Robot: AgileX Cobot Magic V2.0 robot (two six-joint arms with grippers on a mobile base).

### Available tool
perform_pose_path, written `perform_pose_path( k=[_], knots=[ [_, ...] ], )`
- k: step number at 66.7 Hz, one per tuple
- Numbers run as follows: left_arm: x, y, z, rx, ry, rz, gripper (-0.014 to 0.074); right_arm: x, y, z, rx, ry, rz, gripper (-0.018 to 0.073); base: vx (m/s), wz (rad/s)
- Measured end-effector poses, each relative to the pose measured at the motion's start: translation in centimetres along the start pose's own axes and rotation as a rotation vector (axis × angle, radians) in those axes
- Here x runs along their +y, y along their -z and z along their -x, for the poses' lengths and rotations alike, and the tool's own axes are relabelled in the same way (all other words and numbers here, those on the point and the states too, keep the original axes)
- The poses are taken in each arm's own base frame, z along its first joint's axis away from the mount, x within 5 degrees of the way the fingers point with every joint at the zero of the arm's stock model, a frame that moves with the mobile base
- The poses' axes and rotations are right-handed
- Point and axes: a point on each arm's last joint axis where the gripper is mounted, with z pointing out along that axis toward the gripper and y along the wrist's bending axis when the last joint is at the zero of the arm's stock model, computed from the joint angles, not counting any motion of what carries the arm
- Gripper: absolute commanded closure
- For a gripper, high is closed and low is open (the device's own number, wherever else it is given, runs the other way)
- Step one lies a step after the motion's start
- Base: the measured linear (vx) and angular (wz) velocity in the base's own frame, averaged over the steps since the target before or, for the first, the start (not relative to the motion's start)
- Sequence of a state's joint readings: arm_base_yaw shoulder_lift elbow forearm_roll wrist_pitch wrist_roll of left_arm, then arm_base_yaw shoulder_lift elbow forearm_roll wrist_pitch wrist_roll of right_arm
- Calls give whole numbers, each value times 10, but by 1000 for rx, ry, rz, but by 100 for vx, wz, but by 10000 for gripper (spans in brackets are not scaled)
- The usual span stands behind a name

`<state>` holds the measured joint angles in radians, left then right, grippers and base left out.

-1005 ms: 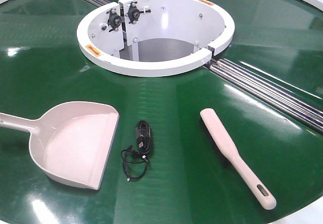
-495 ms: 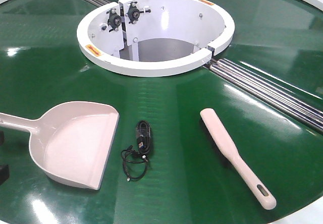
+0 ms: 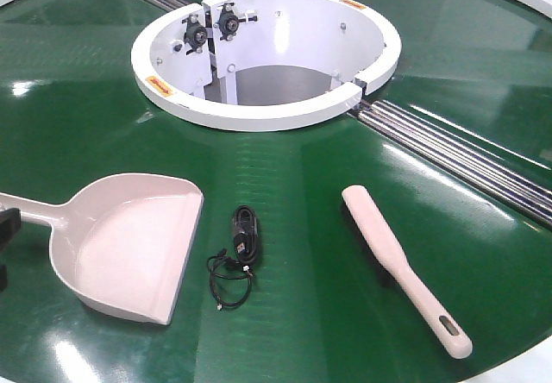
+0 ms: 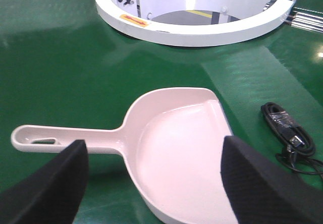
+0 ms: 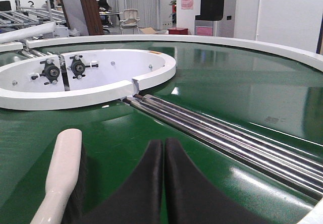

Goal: Clean and inspect green conveyor with broom and dustpan

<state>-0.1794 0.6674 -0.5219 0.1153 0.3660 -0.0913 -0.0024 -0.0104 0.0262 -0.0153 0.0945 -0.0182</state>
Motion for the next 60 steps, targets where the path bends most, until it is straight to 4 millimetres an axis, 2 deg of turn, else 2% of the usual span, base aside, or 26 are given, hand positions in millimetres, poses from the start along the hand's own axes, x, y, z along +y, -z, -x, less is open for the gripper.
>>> perform_pose_path(
  k=[9,18,27,35,45,60],
  knots=[
    [5,4,29,110,-75,45,73,0,0,0,1,0,0,569,0,0],
    [10,0,54,252,-212,74,73,0,0,0,1,0,0,569,0,0],
    [13,-10,81,353,-438,61,73,0,0,0,1,0,0,569,0,0],
    [14,-30,98,453,-704,-6,73,0,0,0,1,0,0,569,0,0],
    [12,-68,101,520,-912,-88,73,0,0,0,1,0,0,569,0,0],
    [12,-116,87,603,-1022,-134,71,0,0,0,1,0,0,569,0,0]
  ],
)
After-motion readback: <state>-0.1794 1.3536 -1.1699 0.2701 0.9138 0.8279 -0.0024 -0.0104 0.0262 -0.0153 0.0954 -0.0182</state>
